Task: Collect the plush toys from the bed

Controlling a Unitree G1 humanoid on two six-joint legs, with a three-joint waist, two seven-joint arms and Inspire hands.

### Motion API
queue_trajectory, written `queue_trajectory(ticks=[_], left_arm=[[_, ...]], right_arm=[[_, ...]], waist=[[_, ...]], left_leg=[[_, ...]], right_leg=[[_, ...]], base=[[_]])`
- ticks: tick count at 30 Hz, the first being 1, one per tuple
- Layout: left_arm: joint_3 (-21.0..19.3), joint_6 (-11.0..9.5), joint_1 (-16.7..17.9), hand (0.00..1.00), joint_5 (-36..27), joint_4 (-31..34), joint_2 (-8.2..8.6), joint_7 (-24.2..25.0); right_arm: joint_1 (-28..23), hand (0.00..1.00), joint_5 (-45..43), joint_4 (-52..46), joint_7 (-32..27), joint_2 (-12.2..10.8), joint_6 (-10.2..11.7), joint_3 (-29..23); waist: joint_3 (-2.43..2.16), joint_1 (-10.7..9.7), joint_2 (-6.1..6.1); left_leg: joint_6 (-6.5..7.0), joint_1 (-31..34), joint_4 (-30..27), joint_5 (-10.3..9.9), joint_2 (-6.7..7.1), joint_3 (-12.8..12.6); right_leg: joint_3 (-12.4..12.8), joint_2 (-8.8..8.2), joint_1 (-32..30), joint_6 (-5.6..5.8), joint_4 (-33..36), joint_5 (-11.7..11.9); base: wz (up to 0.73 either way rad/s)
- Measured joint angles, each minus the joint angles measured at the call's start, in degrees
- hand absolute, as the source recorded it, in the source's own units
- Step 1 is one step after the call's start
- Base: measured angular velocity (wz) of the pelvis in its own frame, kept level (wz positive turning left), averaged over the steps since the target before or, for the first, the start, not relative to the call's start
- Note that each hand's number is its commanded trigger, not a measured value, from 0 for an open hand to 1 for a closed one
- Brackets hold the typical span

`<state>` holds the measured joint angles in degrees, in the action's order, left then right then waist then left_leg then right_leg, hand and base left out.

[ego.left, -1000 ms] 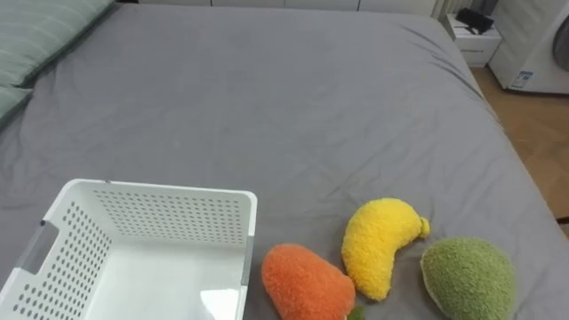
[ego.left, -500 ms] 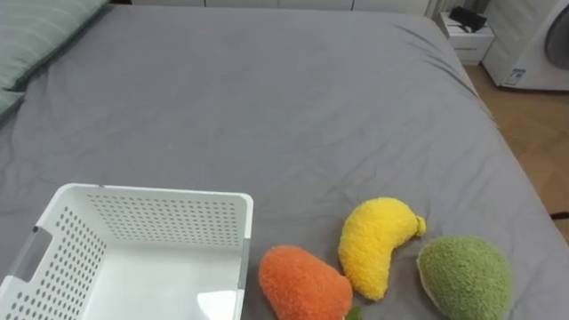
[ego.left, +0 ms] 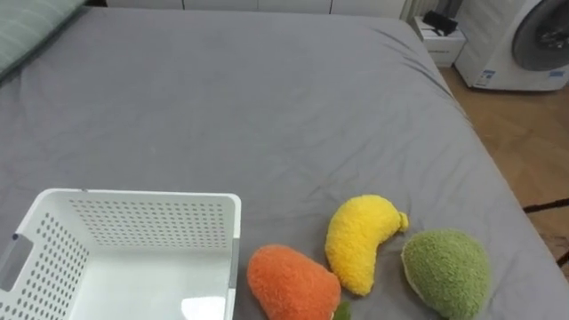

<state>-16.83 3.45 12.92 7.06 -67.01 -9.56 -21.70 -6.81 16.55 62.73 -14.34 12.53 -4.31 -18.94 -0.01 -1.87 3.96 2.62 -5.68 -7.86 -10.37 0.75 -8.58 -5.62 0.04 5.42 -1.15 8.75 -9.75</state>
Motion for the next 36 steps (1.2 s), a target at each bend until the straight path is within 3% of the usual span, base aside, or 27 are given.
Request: queue_trajectory(ticks=[7, 11, 18, 20, 25, 30, 36], left_arm=[[0.17, 0.08, 0.53, 0.00, 1.60, 0.52, -0.08, 0.21], [0.34, 0.12, 0.56, 0.00, 2.66, 1.90, -0.08, 0.20], [3.60, 0.50, 0.89, 0.00, 2.60, 3.09, -0.34, 0.98], [5.07, 0.81, 1.16, 0.00, 2.61, 3.53, -0.42, 1.04], [6.00, 1.56, 2.04, 0.00, 2.61, 3.53, -0.35, 1.54], [6.00, 1.70, 2.69, 0.00, 2.62, 3.53, -0.35, 1.70], [6.01, 2.63, 2.90, 0.00, 2.62, 3.40, -0.35, 2.26]], right_arm=[[4.37, 0.00, -9.43, -9.83, -1.99, 2.18, 1.50, 1.33], [5.06, 0.00, -14.30, -15.38, -2.01, 2.29, 1.62, 4.52], [6.13, 0.00, -16.91, -25.01, -1.95, 2.72, 1.71, 9.23], [6.28, 0.00, -16.95, -26.29, -1.70, 2.84, 1.75, 11.25], [6.27, 0.00, -17.93, -27.55, 0.81, 2.82, 1.72, 15.88], [6.25, 0.00, -18.41, -27.53, 2.11, 2.84, 1.71, 17.63], [6.26, 0.00, -19.67, -25.78, 3.23, 2.84, 1.70, 17.73]], waist=[[0.01, 1.19, 0.71], [0.45, 2.66, 1.13], [0.32, 3.72, 1.14], [0.26, 3.76, 0.91], [-0.44, 3.96, 0.32], [-0.14, 3.93, -0.33], [-0.02, 4.01, -0.14]], left_leg=[[-0.02, 0.07, 0.08, 0.01, 0.00, -0.10], [-0.02, 0.13, 0.20, 0.01, -0.04, -0.40], [-0.01, 0.58, 0.18, 0.00, -0.02, -0.29], [-0.02, 1.01, 0.09, 0.01, -0.06, -0.16], [-0.02, 1.03, -0.04, 0.01, -0.02, 0.34], [-0.02, 1.09, -0.84, 0.00, 0.00, 1.21], [-0.03, 1.08, -1.22, 0.00, 0.03, 1.37]], right_leg=[[0.26, 0.07, -0.34, 0.03, -0.04, 0.04], [0.55, 0.08, -0.51, 0.02, -0.02, 0.04], [-0.52, -0.03, -0.50, 0.08, -0.09, 0.09], [-0.76, -0.03, -0.48, 0.08, -0.08, 0.12], [-1.18, -0.06, -0.23, 0.10, 0.00, 0.17], [-2.16, -0.34, 0.43, 0.12, -0.04, 0.17], [-2.32, -0.43, 0.65, 0.13, -0.18, 0.13]], base=[[0.00], [-0.02], [0.01], [0.05], [0.05], [0.10], [0.03]])
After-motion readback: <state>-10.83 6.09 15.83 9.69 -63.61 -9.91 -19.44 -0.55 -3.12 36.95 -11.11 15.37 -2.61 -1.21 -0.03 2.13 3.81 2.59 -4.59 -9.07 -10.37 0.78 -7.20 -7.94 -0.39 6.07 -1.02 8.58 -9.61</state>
